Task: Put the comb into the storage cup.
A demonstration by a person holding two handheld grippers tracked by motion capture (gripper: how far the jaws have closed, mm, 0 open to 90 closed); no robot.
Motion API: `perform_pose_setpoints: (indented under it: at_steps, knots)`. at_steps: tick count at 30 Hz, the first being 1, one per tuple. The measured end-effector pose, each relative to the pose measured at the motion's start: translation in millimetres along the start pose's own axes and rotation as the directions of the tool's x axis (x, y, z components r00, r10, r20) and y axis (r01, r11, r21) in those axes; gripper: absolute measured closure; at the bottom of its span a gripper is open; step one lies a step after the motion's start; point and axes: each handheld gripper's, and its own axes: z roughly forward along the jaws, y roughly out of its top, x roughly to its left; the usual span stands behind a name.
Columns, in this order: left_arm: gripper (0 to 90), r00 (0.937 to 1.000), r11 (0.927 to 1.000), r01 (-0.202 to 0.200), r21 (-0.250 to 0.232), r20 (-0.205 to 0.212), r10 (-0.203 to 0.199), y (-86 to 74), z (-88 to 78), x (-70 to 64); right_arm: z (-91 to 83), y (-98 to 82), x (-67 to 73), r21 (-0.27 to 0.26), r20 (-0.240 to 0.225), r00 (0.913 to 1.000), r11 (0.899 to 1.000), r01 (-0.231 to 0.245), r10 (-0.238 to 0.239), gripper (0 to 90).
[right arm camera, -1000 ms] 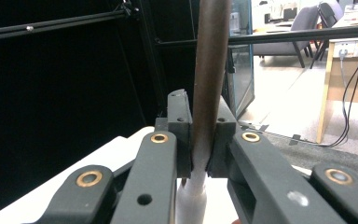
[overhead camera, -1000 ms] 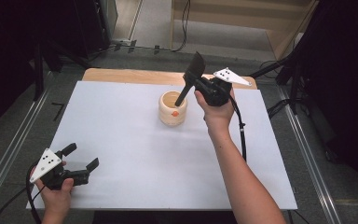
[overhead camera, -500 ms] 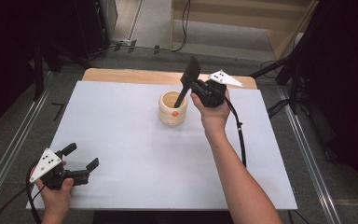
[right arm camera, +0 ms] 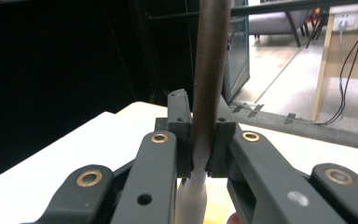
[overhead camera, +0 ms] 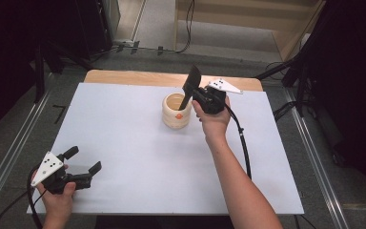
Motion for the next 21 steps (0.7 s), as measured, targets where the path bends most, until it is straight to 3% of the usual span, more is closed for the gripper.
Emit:
perform_pose_setpoints:
  at_steps: [21]
  knots:
    - [0.0,1.0,1.0,0.0,-0.001,-0.001,0.0,0.0,0.2,-0.1,18.8,-23.0,-1.3,0.027,-0.003,0.9969,0.997,-0.078,0.078,81.6]
